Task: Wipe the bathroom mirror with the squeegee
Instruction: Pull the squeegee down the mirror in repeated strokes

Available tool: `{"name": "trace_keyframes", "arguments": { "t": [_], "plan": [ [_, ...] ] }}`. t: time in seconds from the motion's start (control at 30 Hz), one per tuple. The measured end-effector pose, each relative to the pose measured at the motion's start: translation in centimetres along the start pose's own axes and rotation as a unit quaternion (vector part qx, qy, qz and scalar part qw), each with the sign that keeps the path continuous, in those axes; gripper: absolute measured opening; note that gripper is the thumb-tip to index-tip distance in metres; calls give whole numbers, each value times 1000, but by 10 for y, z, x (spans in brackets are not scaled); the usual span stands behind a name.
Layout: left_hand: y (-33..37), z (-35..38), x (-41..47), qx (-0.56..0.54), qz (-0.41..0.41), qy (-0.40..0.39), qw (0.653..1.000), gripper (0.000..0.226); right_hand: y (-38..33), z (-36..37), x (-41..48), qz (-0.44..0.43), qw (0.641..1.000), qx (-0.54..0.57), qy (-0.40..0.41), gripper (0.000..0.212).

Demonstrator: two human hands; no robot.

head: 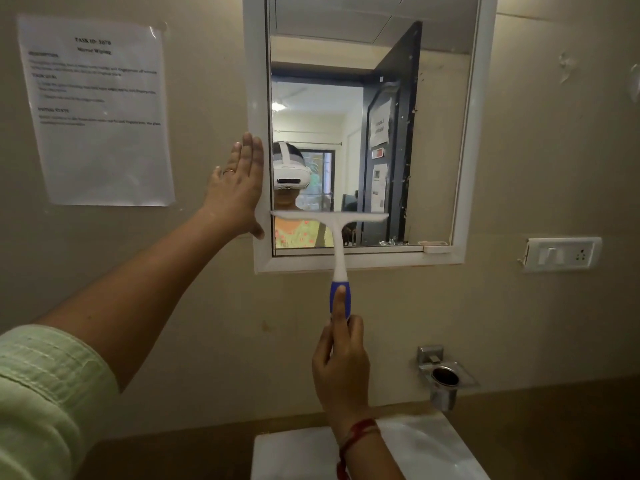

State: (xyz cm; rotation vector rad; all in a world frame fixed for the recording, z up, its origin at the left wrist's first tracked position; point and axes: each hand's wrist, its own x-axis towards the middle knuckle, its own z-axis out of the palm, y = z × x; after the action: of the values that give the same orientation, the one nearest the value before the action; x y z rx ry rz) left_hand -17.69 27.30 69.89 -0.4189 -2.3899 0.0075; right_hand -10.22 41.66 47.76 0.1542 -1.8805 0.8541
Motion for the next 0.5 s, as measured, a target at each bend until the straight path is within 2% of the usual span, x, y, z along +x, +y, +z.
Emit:
{"name": "trace_keyframes", "arguments": {
  "t": [0.1, 0.27, 0.5],
  "plan": [
    [0, -1, -1, 1, 0, 0, 1000, 147, 12, -1, -35, 17, 999, -3, -38, 84],
    [1, -2, -2, 9, 0, 3, 1000, 147, 12, -9, -43, 30, 999, -8, -38, 74],
    [0, -2, -3, 12, -3, -3, 1000, 147, -13, -20, -21, 5, 995, 59, 85, 62]
  ]
}}
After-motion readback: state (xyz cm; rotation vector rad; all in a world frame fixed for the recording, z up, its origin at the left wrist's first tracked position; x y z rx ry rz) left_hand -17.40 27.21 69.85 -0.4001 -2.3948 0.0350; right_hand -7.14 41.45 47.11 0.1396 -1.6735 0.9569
